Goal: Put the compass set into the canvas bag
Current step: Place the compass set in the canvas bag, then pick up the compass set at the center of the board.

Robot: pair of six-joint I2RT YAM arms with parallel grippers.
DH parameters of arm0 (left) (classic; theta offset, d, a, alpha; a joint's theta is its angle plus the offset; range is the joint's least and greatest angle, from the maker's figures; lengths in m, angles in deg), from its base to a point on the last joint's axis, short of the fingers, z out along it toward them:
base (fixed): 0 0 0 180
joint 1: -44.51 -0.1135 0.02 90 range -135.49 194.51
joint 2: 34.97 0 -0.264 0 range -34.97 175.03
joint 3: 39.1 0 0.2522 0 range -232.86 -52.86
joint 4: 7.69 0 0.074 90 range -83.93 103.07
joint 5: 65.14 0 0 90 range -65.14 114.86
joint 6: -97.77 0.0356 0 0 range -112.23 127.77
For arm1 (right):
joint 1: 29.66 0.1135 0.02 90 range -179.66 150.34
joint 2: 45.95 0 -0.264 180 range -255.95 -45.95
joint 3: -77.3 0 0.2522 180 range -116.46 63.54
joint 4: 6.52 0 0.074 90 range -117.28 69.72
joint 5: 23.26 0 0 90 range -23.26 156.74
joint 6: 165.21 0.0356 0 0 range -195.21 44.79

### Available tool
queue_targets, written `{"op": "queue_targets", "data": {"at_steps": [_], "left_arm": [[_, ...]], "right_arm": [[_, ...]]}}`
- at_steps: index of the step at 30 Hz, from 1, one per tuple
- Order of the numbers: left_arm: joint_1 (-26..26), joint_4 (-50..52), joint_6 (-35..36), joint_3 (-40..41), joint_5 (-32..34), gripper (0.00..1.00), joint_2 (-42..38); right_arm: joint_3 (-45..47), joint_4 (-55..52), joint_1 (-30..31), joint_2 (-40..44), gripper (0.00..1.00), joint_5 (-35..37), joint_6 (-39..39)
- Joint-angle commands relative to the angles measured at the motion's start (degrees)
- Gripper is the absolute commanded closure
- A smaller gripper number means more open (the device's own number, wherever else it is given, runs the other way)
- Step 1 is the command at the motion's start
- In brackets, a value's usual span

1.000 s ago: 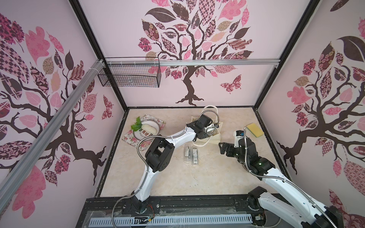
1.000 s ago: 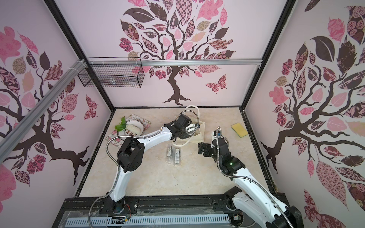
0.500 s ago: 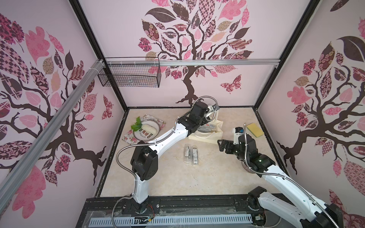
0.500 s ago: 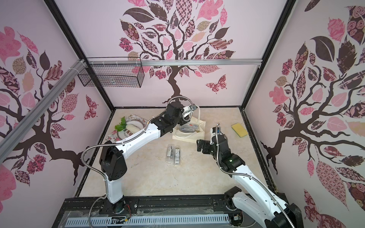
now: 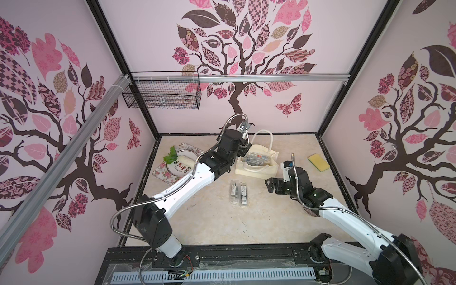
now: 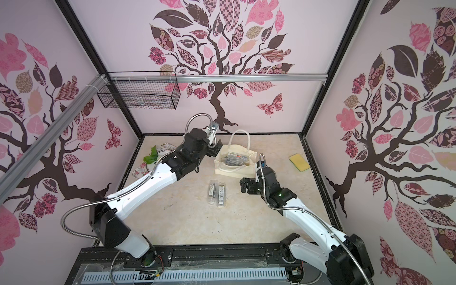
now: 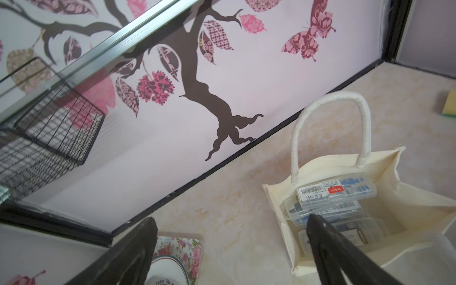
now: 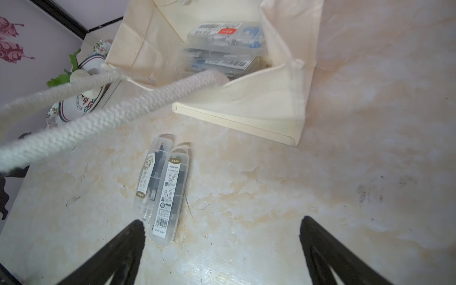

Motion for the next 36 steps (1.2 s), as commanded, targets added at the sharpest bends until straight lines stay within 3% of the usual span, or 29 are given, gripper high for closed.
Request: {"op": "queue_targets", "data": {"at_steps": [1, 5, 11, 25, 36], "left_arm": [[-2.68, 0.64, -16.03, 7.66, -2.75, 0.03, -7.18], [-5.16, 0.56, -24.16, 15.6, -5.2, 0.03, -14.76], [-5.44, 1.43, -28.57, 21.81, -5.59, 0.03, -21.75], [-5.79, 2.79, -28.96, 25.32, -4.76, 0.03, -27.15], [-5.96, 2.63, -28.58, 26.4, -5.03, 0.03, -27.59]], "right_arm": [[-3.04, 2.14, 2.32, -3.4, 0.0, -0.6, -0.66], [-3.67, 4.37, 3.15, -7.94, 0.0, -2.39, 0.66], [-7.07, 4.6, 7.26, -14.79, 0.0, -0.58, -0.47], [-17.48, -1.92, 18.28, -32.21, 0.02, 4.53, -1.09], [-21.41, -5.03, 19.34, -39.83, 0.15, 8.24, 0.14]]}}
